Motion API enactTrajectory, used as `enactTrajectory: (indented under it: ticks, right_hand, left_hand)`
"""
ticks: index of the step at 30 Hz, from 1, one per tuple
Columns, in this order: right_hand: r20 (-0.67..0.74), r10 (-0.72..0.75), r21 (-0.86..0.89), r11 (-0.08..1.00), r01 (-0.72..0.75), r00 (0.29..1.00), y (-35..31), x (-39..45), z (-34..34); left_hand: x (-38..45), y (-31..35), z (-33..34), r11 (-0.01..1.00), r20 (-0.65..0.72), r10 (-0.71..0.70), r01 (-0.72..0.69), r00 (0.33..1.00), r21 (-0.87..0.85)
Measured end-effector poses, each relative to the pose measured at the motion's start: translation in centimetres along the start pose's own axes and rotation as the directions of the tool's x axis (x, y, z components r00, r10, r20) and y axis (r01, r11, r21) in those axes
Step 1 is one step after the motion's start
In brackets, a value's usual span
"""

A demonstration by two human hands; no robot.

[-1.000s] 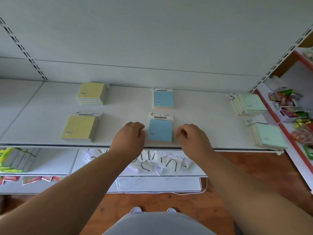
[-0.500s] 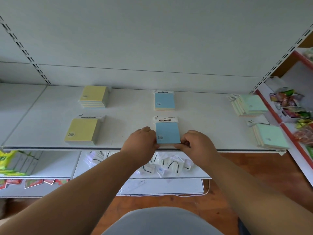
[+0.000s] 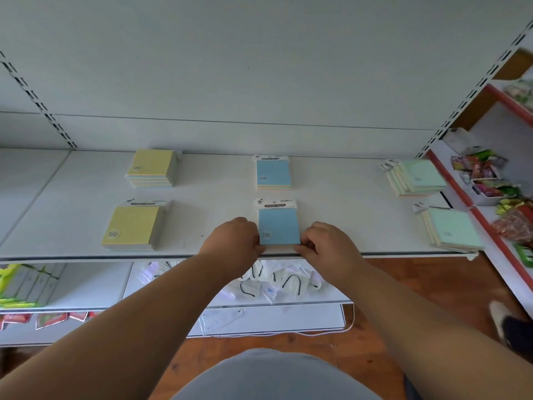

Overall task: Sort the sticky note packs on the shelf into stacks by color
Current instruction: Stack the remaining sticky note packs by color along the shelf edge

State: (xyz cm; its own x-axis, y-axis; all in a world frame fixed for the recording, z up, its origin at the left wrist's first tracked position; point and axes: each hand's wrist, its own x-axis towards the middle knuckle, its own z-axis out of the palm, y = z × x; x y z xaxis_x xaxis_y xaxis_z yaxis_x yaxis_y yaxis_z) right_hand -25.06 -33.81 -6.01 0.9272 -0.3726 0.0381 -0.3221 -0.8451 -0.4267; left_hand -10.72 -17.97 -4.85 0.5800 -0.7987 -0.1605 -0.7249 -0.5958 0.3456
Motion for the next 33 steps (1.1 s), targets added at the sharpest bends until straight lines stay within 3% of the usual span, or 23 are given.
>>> enactTrajectory:
  ticks: [9,14,33]
  right_hand:
    - [0.142,0.180,0.145,0.969,-0.201,0.973,0.3,0.9,-2.3]
    - [0.115,0.391,0.325,0.854,-0.407,0.913,-0.5,3.1,-2.0]
    - [0.160,0.498,0.374,0.768,-0.519,0.852,-1.5,3.7,-1.4]
  left_hand:
    - [0.6,-1.1,-1.8,0.993,0.096,-0.115,0.116,0.989,-0.004]
    - [1.5,-0.4,-2.2,0.866,0.070,-0.311,0.312,0.948,-0.391]
    - [1.6,0.4,-0.5,0.897,0.008,-0.315,0.300,0.949,-0.324]
